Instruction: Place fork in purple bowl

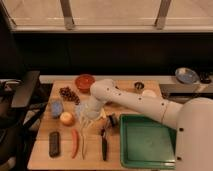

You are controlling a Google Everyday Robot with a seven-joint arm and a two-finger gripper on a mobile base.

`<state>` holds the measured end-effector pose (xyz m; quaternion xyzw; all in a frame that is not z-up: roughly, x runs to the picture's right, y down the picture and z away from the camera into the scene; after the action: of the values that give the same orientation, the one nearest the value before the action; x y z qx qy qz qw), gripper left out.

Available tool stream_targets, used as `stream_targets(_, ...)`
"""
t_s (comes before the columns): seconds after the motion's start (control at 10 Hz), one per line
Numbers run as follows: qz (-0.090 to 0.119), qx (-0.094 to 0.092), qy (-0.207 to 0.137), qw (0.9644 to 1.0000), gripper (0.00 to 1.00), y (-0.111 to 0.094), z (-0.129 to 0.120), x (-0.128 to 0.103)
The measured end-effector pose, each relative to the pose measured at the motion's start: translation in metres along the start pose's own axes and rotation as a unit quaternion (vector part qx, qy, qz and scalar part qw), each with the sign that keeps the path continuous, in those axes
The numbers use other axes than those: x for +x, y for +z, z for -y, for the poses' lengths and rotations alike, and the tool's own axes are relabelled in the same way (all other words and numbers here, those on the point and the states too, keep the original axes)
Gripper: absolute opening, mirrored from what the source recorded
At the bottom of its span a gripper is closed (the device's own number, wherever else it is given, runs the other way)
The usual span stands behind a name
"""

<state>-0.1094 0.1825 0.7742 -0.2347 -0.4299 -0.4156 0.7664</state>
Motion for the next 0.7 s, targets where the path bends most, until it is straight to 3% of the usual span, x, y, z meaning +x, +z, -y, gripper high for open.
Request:
stream_targets(0.2,-0.006,0.039,-0.002,0.9992,0.00,-0.027,0.006,0.000)
stream_targets(0.4,-0.016,0.096,0.007,0.9952,0.00,-0.067,0.001,0.010)
stream_targets(0.5,-0.020,0.124,0.011,0.9921,0.00,-0.080,-0.002,0.015)
stream_targets(0.6,-0.029,0.173,0.016,0.9844,0.00,-0.100,-0.002,0.020)
stream_targets(0.7,-0.039,0.202,0.020,0.9784,0.00,-0.118,0.000,0.025)
